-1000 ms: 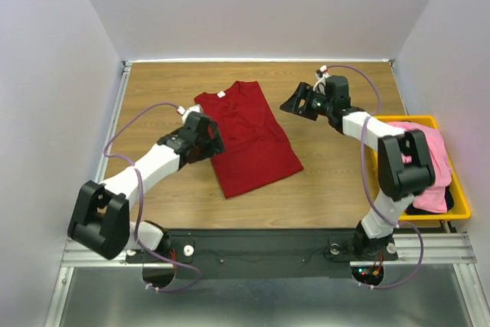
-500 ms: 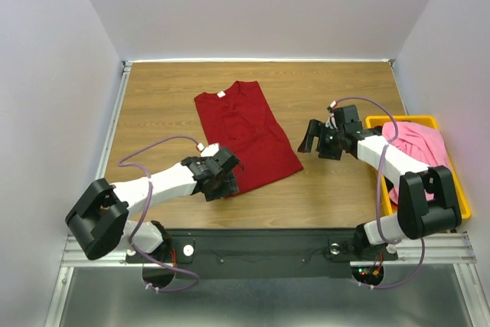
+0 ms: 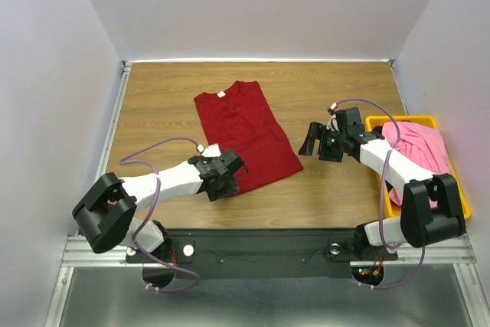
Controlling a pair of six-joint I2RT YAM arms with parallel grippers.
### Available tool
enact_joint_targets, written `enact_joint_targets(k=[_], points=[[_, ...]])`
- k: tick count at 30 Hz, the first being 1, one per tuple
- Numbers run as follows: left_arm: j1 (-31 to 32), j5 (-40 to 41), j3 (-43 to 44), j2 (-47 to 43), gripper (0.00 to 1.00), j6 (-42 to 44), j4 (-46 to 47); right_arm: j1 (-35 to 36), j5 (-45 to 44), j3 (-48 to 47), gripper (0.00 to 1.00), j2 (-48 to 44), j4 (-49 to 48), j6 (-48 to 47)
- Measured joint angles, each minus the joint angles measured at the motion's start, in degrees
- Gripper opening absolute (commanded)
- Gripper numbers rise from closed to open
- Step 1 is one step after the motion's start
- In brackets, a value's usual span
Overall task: Fold and stack the t-shirts
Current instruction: Fold the tshirt
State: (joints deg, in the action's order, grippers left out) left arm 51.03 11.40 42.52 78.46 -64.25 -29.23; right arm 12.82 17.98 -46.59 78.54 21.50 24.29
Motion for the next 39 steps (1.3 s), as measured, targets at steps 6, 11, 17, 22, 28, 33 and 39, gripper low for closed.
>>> enact_joint_targets(k=[6, 11, 17, 22, 28, 33, 39], points=[[0.0, 1.3, 0.4, -1.8, 0.56, -0.8, -0.6, 0.0, 0.4, 0.2, 0.91, -0.3, 0.4, -0.1], [0.0, 1.8, 0.4, -0.3, 0.55, -0.8, -0.5, 0.0, 0.5, 0.2, 0.91, -0.3, 0.5, -0.1], [0.0, 2.3, 1.1, 4.3, 0.35, 0.2, 1.0, 0.1, 0.7, 0.3, 0.91, -0.3, 0.5, -0.1], [0.1, 1.5, 1.1, 5.3, 0.13, 1.0, 3.7, 0.7, 0.4, 0.7, 0.89, -0.1, 0.8, -0.1], [0.4, 1.2, 0.1, 4.9, 0.00, 1.6, 6.0, 3.0, -2.3, 0.7, 0.83, 2.8, 1.0, 0.0], [0.5, 1.1, -0.6, 4.3, 0.00, 2.1, 6.9, 5.8, -6.2, 0.7, 0.75, 5.9, 1.4, 1.0], [0.7, 0.9, -1.0, 4.1, 0.00, 2.5, 8.1, 7.8, -9.3, -1.0, 0.63, 8.9, 1.9, 2.5]])
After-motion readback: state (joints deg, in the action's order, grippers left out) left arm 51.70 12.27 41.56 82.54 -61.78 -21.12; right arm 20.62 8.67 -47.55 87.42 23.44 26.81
